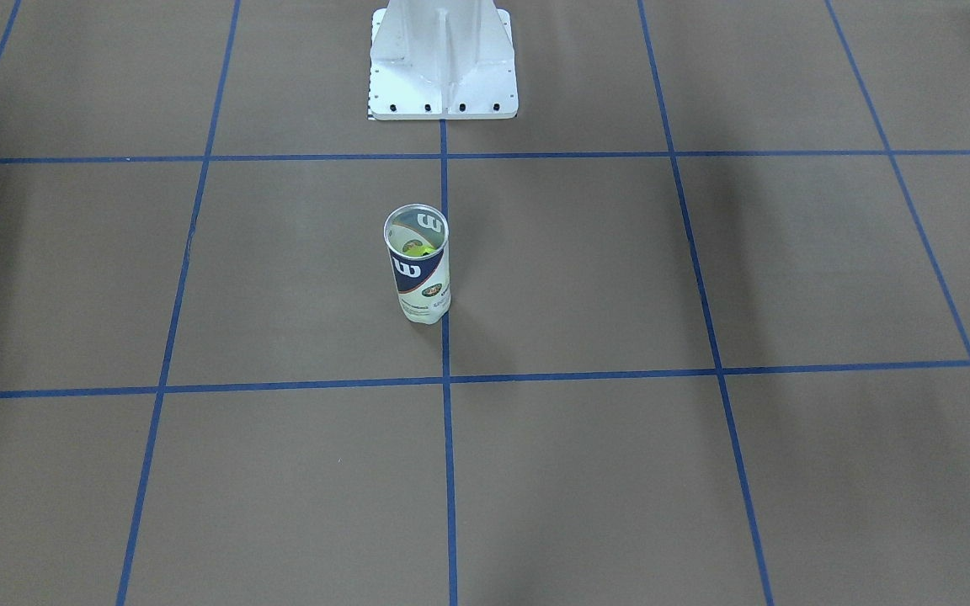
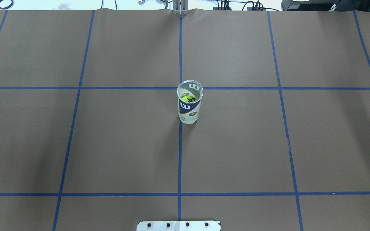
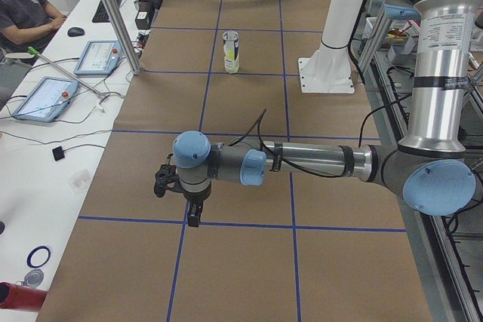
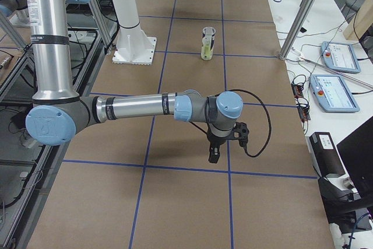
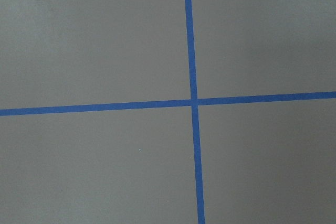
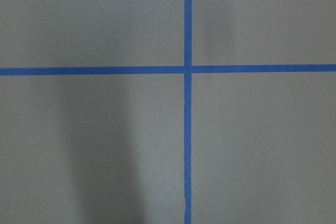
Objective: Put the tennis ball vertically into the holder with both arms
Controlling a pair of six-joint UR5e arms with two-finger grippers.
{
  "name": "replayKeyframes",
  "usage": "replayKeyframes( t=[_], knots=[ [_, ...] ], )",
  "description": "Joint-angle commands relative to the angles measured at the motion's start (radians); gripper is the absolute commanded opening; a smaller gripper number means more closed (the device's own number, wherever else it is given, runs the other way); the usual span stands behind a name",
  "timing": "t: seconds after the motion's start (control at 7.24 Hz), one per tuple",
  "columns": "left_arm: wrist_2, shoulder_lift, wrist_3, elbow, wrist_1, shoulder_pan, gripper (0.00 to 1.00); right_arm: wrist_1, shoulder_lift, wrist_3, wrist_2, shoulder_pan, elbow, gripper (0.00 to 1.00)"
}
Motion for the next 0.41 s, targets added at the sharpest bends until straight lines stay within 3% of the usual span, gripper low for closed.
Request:
replayKeyframes(
  t=[0.0,0.28],
  knots=[
    [0.000,0.001,0.000,0.004,0.000,0.000,1.00,0.003,-0.013,-0.001,-0.003,-0.001,-0.002,1.00],
    [-0.002,0.004,0.000,0.003,0.000,0.000,1.00,0.003,-0.013,-0.001,-0.004,-0.001,0.000,1.00]
  ],
)
